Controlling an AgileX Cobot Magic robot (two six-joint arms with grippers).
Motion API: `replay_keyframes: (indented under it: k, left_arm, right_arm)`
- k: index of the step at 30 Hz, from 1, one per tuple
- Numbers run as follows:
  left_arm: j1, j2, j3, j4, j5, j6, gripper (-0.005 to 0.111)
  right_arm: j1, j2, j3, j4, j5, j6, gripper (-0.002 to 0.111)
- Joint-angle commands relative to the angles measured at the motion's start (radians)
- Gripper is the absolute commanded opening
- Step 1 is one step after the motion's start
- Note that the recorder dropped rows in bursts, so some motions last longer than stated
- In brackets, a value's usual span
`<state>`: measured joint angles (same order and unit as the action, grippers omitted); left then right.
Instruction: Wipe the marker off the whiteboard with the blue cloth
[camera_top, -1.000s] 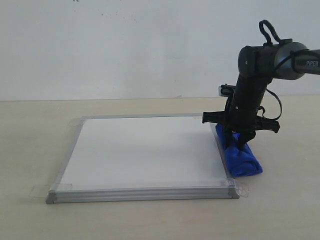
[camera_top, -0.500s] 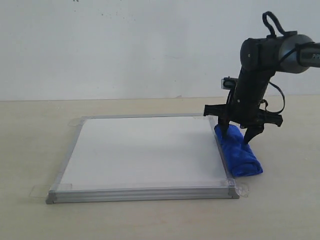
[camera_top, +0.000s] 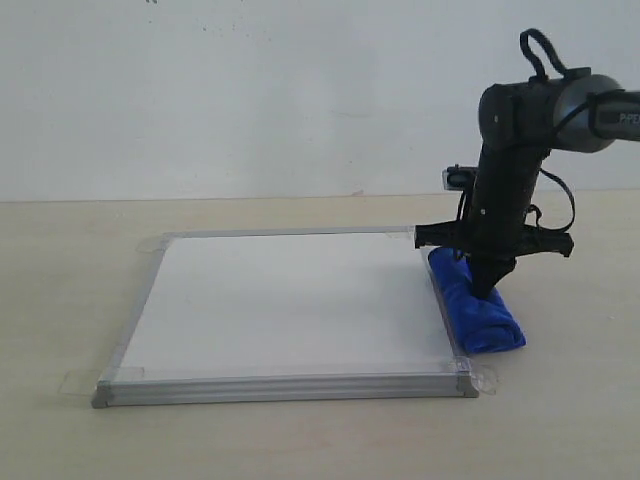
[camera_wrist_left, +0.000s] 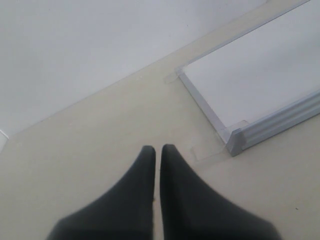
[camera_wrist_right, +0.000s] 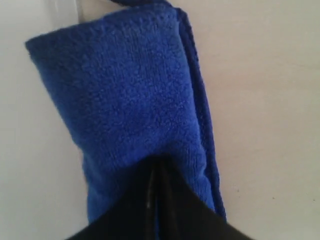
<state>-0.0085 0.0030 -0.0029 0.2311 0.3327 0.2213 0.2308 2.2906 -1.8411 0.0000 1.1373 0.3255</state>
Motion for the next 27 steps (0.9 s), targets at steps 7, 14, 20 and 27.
replay_keyframes:
  k: [7, 14, 20, 27]
  left_arm:
    - [-0.002, -0.003, 0.003, -0.002, -0.004, 0.005, 0.004]
    - [-0.002, -0.003, 0.003, -0.002, -0.004, 0.005, 0.004]
    - [-0.002, -0.003, 0.003, -0.002, -0.004, 0.005, 0.004]
    - [-0.002, -0.003, 0.003, -0.002, -0.004, 0.005, 0.004]
  right_arm:
    - [-0.002, -0.049, 0.003, -0.138, 0.058, -0.071, 0.001]
    - [-0.002, -0.193, 0.003, -0.153, 0.056, -0.153, 0.001]
    - [-0.002, -0.308, 0.074, -0.193, 0.032, -0.159, 0.001]
    - [-0.002, -0.493, 0.403, -0.253, -0.207, -0.13, 0.0]
